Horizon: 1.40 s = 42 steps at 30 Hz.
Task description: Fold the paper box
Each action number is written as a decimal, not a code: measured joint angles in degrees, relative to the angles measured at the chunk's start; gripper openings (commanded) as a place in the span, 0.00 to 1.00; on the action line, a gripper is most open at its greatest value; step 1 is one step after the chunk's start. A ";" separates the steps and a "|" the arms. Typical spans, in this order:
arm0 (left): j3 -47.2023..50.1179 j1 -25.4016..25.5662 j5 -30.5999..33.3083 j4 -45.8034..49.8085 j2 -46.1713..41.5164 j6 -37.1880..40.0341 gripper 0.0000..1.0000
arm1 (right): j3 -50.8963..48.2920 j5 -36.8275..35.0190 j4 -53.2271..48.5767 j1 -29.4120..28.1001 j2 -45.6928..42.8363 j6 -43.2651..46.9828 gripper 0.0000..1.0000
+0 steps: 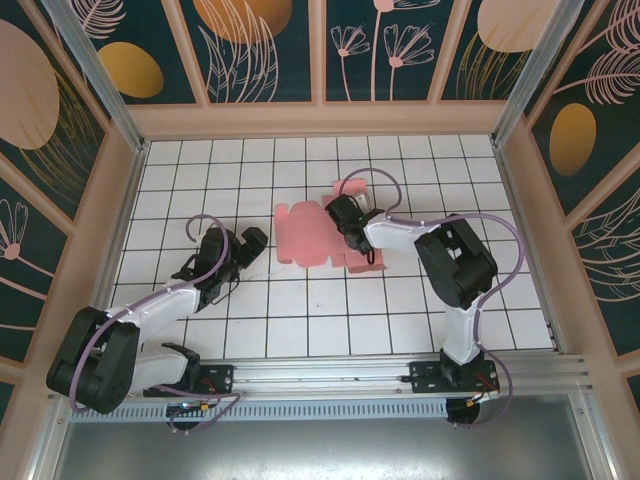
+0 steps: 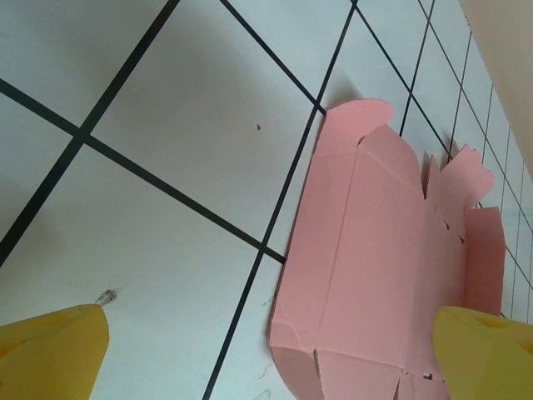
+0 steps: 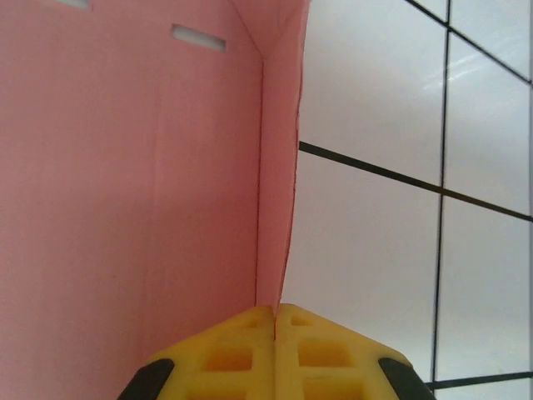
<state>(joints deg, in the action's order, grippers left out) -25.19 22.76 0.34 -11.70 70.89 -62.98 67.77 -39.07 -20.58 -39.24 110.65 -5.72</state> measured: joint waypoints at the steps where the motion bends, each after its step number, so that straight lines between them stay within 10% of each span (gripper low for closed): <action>1: 0.00 0.00 0.00 0.00 0.00 0.02 0.99 | 0.00 -0.39 0.00 -0.15 -0.02 0.61 0.00; 15: -2.38 0.00 -0.48 0.85 1.25 3.67 0.99 | -4.79 31.50 5.86 9.68 -10.12 4.02 0.00; 30: -2.80 0.00 -2.19 0.85 2.78 5.27 0.99 | -3.43 0.04 6.27 -1.88 -1.70 8.13 0.00; 42: -4.26 0.00 -4.20 0.79 3.58 7.32 0.99 | -8.81 13.03 12.26 3.96 -10.56 6.78 0.00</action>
<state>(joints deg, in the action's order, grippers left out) -29.45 22.76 -3.86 -10.92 74.48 -55.66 58.96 -26.04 -8.32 -35.29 100.09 1.06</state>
